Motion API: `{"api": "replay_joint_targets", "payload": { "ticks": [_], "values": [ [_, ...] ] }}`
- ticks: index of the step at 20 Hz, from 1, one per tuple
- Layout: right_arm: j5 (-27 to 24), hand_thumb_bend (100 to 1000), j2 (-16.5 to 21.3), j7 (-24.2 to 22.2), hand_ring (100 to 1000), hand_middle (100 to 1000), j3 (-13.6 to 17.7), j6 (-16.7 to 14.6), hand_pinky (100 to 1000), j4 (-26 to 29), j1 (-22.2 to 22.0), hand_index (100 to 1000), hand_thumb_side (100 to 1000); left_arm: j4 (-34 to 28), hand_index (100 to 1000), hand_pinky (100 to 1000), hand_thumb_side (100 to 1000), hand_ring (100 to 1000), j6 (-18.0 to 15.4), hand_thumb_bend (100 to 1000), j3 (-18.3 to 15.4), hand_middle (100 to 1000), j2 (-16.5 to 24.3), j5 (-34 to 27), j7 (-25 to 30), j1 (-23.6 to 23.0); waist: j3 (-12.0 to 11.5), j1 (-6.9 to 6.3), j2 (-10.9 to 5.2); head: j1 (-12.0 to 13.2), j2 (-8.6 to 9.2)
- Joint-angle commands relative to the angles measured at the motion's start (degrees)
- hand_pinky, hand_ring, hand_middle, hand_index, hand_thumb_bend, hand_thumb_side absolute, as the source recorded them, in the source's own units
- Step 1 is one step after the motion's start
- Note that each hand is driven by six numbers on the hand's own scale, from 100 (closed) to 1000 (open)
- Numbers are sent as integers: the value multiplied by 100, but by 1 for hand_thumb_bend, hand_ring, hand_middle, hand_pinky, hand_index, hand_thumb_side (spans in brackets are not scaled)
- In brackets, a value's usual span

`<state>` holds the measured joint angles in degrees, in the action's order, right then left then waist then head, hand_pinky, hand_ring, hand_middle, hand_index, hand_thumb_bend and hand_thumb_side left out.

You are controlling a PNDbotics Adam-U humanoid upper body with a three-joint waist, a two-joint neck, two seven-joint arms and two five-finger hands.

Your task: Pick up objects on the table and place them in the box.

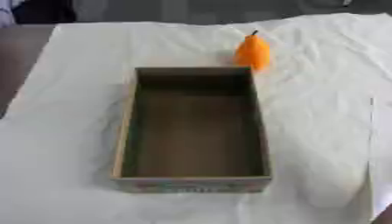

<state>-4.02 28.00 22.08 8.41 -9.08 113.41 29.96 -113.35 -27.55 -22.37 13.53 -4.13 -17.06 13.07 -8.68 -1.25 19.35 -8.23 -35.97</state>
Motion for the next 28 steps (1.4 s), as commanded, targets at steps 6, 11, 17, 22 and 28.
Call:
{"api": "replay_joint_targets", "payload": {
  "ticks": [6,11,17,22,28],
  "values": [
    [43,100,82,-33,963,533,8,37,829,118,69,835,1000,-124,748,455,781,571,23,155,-81,676,96,19,-33,1,-8,27,-150,3,-56],
    [160,100,139,-107,970,542,-42,134,831,118,174,843,1000,-124,748,455,782,570,26,157,-89,675,95,16,-34,-9,-14,44,-160,-23,-68],
    [820,100,237,-404,960,558,-251,646,842,118,450,846,941,-124,748,454,784,569,40,156,-83,675,80,-9,-5,-16,-48,53,-148,-65,-59],
    [1575,100,354,-932,947,582,-575,1150,843,69,881,847,907,-124,743,450,784,564,75,136,-63,672,71,-27,46,-27,-92,62,-149,-105,-82],
    [2405,100,467,-1695,968,631,-931,1349,849,-389,1426,865,876,-124,727,423,769,546,467,100,40,666,27,-17,126,-106,-139,68,-168,-145,-90]
  ]
}}
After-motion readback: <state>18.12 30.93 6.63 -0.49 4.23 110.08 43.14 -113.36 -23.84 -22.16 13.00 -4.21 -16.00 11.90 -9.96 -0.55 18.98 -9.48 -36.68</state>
